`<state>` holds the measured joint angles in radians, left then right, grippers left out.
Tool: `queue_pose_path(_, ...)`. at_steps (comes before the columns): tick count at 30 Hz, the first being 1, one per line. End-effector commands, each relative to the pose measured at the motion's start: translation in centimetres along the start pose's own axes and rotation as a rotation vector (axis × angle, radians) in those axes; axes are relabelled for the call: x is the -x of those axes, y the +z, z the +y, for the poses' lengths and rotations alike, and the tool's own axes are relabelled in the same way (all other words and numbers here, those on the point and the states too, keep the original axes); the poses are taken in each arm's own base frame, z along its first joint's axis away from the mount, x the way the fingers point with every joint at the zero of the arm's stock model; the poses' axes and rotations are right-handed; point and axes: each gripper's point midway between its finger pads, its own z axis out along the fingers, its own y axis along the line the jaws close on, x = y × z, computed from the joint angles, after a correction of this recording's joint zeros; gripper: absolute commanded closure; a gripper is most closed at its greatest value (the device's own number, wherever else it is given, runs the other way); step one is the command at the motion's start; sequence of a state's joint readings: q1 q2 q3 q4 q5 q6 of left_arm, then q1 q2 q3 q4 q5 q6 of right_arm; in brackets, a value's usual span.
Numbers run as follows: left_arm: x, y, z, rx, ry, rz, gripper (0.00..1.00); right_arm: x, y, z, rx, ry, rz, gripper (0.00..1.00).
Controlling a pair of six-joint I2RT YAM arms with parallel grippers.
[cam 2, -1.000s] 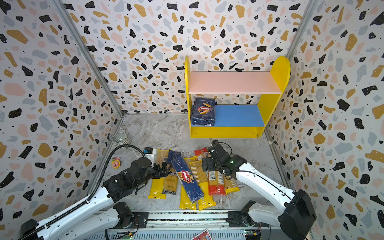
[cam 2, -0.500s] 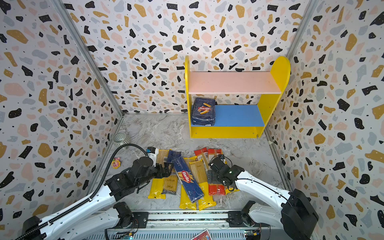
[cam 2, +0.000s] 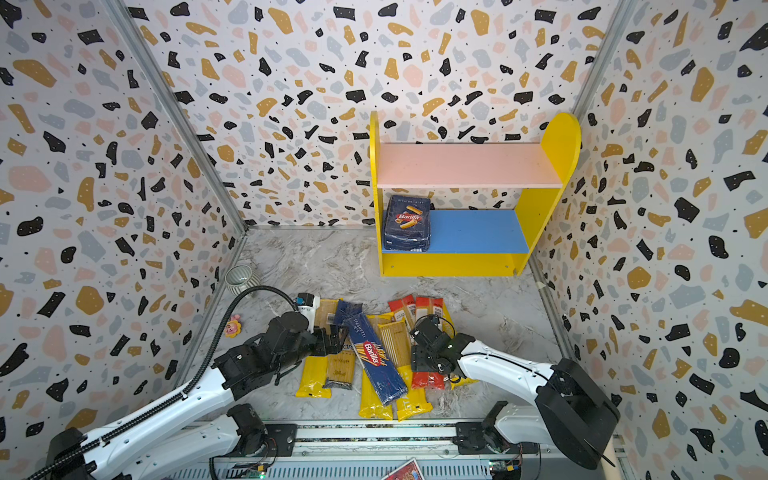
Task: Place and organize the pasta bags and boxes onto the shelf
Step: 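Lower the right gripper onto a red-topped spaghetti bag and grasp it, then lift the red-topped bag with the right gripper onto the blue shelf beside the box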
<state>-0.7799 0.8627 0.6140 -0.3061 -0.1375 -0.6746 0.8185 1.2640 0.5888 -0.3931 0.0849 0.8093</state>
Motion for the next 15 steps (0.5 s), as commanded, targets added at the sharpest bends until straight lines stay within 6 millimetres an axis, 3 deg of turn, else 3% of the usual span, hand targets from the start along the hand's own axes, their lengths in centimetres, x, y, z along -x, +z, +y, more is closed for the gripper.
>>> queue_pose_path(1, 1.4, -0.6, -0.7, -0.028, 0.003, -0.048, 0.00, -1.2, 0.9, 0.2, 0.028, -0.003, 0.031, 0.46)
queue_pose_path(6, 1.8, -0.9, -0.6, -0.013, 0.008, -0.056, 0.00, 0.5, -1.1, 0.8, 0.100, 0.027, -0.041, 0.68)
queue_pose_path(11, 2.1, -0.9, -0.6, -0.001, 0.011, -0.052, 0.00, 2.8, -3.4, 1.5, 0.293, 0.096, -0.100, 0.74)
queue_pose_path(15, 2.3, -1.0, -0.6, 0.005, 0.016, -0.057, 0.00, 3.8, -4.6, 1.4, 0.329, 0.093, -0.124, 0.74)
